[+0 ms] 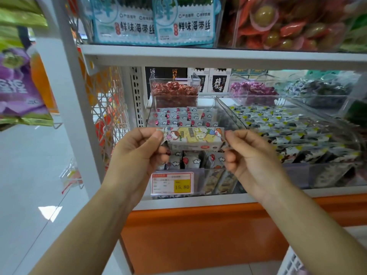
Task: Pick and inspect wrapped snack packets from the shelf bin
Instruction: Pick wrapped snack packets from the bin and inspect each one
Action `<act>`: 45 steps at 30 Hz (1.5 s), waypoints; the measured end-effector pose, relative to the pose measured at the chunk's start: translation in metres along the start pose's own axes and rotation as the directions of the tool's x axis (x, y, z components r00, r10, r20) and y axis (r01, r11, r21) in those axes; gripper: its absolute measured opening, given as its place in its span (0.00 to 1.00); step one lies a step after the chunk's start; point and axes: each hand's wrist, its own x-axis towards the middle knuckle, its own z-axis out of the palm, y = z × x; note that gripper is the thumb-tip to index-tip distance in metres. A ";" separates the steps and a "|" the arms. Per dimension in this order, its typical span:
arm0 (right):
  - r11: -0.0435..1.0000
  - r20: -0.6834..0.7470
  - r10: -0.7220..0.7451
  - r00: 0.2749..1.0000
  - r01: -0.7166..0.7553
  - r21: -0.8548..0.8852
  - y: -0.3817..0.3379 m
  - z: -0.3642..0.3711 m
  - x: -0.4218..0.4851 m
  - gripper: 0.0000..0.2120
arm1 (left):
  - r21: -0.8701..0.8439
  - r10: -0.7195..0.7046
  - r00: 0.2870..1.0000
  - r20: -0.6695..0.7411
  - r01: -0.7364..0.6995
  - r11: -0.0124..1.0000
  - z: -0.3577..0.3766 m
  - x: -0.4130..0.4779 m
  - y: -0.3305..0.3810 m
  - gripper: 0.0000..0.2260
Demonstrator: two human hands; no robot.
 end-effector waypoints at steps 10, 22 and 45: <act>0.915 0.071 -0.280 0.958 0.288 -0.282 0.007 -0.001 0.003 0.07 | 0.177 -0.007 0.999 0.048 -0.001 0.984 -0.005 -0.001 0.001 0.13; 0.836 0.145 -0.272 0.951 0.308 -0.453 0.010 0.000 -0.002 0.07 | 0.338 0.063 0.984 0.166 -0.117 0.934 -0.005 -0.009 0.004 0.11; 0.540 0.266 -0.471 0.841 0.514 -0.666 0.003 0.002 -0.006 0.07 | 0.581 0.066 0.977 0.205 -0.176 0.795 -0.001 -0.013 0.002 0.07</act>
